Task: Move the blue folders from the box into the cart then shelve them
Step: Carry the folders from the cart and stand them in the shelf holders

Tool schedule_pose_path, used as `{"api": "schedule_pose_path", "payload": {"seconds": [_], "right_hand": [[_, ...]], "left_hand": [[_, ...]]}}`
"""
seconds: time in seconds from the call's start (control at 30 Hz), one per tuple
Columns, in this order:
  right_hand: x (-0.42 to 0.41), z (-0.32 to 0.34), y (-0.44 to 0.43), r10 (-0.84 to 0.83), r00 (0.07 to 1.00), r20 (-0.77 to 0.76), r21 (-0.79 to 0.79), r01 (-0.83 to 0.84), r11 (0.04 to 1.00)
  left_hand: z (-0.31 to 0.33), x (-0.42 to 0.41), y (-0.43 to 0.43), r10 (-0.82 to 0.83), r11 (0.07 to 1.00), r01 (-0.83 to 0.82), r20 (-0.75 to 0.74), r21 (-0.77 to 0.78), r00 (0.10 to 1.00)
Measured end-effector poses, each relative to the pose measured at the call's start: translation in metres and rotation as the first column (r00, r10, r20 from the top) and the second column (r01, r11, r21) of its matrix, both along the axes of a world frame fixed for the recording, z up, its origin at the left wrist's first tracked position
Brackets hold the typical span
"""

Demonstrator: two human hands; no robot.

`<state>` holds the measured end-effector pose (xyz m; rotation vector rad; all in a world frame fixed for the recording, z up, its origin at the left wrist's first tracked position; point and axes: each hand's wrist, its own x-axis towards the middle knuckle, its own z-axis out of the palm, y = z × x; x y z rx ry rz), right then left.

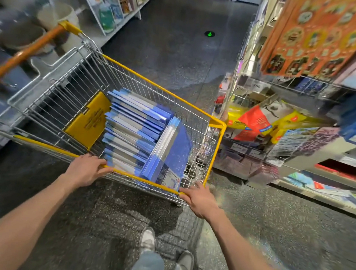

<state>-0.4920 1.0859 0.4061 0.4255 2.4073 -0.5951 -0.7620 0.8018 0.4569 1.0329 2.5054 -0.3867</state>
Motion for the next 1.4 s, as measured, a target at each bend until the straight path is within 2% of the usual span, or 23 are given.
{"api": "schedule_pose_path", "payload": {"seconds": [0.13,0.27,0.37,0.47,0.53,0.6,0.67,0.7,0.8,1.0,1.23,1.4], "right_hand": [[-0.010,0.001,-0.014,0.036,0.999,-0.001,0.018,-0.036,0.999],[-0.025,0.007,-0.006,0.112,0.992,0.057,0.058,-0.115,0.992],[-0.038,0.015,0.000,0.162,0.976,0.145,0.044,-0.170,0.985],[-0.053,0.017,0.002,0.208,0.951,0.228,0.023,-0.218,0.976],[-0.065,0.018,0.005,0.096,0.970,0.221,-0.054,-0.086,0.995],[-0.082,0.018,0.008,-0.171,0.982,0.085,-0.141,0.182,0.973],[-0.105,0.022,0.008,-0.410,0.907,-0.092,-0.189,0.389,0.902],[-0.117,0.022,0.005,-0.473,0.868,-0.152,-0.193,0.444,0.875],[-0.153,0.020,-0.005,-0.610,0.778,-0.153,-0.240,0.569,0.786],[-0.184,-0.014,-0.024,-0.794,0.608,-0.011,-0.323,0.749,0.578],[-0.199,-0.048,-0.037,-0.883,0.466,0.060,-0.351,0.837,0.418],[-0.212,-0.064,-0.040,-0.890,0.457,0.008,-0.375,0.826,0.420]], "left_hand": [[-0.004,-0.001,-0.014,0.037,0.999,-0.036,-0.046,0.022,0.998],[-0.004,-0.002,-0.014,0.075,0.997,-0.075,0.018,0.006,0.997],[0.005,-0.015,-0.011,0.096,0.995,-0.095,0.164,-0.014,0.982],[0.007,-0.033,-0.005,0.103,0.987,-0.139,0.359,0.076,0.928],[0.004,-0.042,0.008,0.114,0.967,-0.200,0.432,0.159,0.895],[-0.003,-0.045,0.028,0.119,0.933,-0.265,0.487,0.243,0.865],[-0.011,-0.043,0.052,0.112,0.891,-0.322,0.532,0.320,0.839],[-0.018,-0.042,0.062,0.103,0.872,-0.339,0.545,0.353,0.832],[-0.043,-0.041,0.089,0.091,0.841,-0.375,0.581,0.390,0.809],[-0.083,-0.033,0.122,0.065,0.851,-0.373,0.630,0.369,0.774],[-0.105,-0.033,0.128,0.103,0.840,-0.442,0.709,0.313,0.698],[-0.109,-0.042,0.128,0.144,0.806,-0.506,0.728,0.307,0.670]]}}
